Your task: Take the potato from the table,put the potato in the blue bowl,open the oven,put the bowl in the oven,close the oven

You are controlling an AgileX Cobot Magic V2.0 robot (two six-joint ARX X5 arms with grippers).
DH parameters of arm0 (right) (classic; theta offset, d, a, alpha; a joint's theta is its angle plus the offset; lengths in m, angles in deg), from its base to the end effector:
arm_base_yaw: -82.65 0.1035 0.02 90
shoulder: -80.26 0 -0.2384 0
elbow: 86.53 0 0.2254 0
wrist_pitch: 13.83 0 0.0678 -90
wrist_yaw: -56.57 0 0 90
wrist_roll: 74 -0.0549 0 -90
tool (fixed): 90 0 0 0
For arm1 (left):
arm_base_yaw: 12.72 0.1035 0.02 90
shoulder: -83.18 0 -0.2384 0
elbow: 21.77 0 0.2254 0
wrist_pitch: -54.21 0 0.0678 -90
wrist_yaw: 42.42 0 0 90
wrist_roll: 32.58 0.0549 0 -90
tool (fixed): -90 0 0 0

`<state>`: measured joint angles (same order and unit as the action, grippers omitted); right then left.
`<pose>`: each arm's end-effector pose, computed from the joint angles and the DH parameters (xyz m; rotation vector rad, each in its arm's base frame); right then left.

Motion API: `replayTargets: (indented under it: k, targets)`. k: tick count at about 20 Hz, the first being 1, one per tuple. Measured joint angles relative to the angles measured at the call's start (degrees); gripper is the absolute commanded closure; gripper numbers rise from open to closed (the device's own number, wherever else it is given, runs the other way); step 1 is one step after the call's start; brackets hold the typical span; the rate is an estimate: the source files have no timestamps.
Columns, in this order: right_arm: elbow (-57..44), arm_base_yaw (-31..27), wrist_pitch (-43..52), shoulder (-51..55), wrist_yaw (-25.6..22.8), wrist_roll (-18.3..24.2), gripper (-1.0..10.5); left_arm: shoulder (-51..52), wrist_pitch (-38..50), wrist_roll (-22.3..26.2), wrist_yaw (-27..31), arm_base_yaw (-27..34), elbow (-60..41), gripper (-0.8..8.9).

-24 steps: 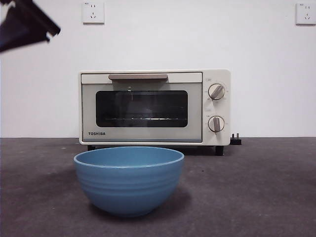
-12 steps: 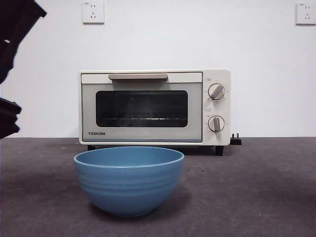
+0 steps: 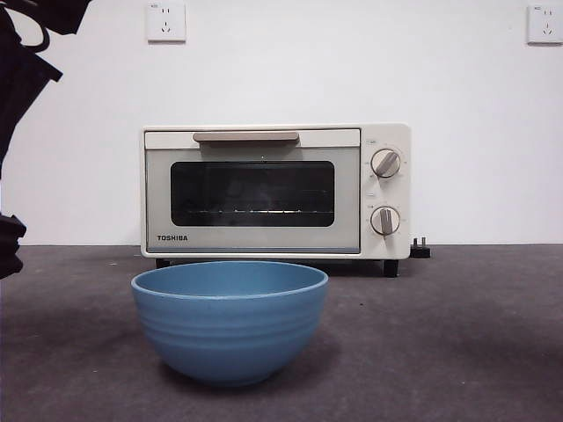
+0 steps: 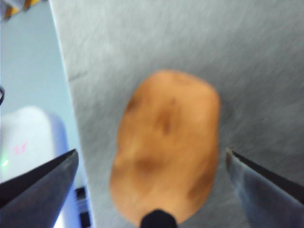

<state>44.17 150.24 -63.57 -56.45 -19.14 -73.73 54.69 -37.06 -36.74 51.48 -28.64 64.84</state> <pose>0.1727 0.4543 0.1434 -0.4767 0.9398 1.3092 0.0319 -0.0052 0.3416 0.0294 0.5778 -0.1830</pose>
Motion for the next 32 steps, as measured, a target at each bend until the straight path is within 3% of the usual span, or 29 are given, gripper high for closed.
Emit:
replayTargets:
  k: [3,6,13,19,25,30,32]
  targets:
    - [0.00,0.00,-0.22,0.00,-1.81,-0.28,4.9,0.00,0.00,0.00,0.00,0.00,0.00,8.19]
    - [0.00,0.02,-0.76,0.00,-2.32,-1.20,9.6,0.00,0.00,0.00,0.00,0.00,0.00,8.19]
    - [0.15,-0.07,-1.31,0.02,-2.99,-2.67,9.6,0.00,0.00,-0.02,-2.16,0.00,0.00,8.19]
    - [5.31,-1.20,-16.39,4.26,-4.35,-2.32,9.6,0.00,0.00,-0.07,-3.17,0.00,0.00,8.19]
    - [7.74,-2.27,-32.09,15.74,-12.63,3.54,9.6,0.00,0.00,0.20,-14.05,0.00,0.02,8.19]
    - [7.54,-4.92,-43.32,19.02,-13.03,5.53,9.6,-0.15,0.00,2.75,-30.32,0.00,0.02,8.19]
    - [5.64,-6.03,-43.34,21.03,-13.05,5.57,9.6,-0.61,0.00,3.28,-32.04,0.00,0.02,8.19]
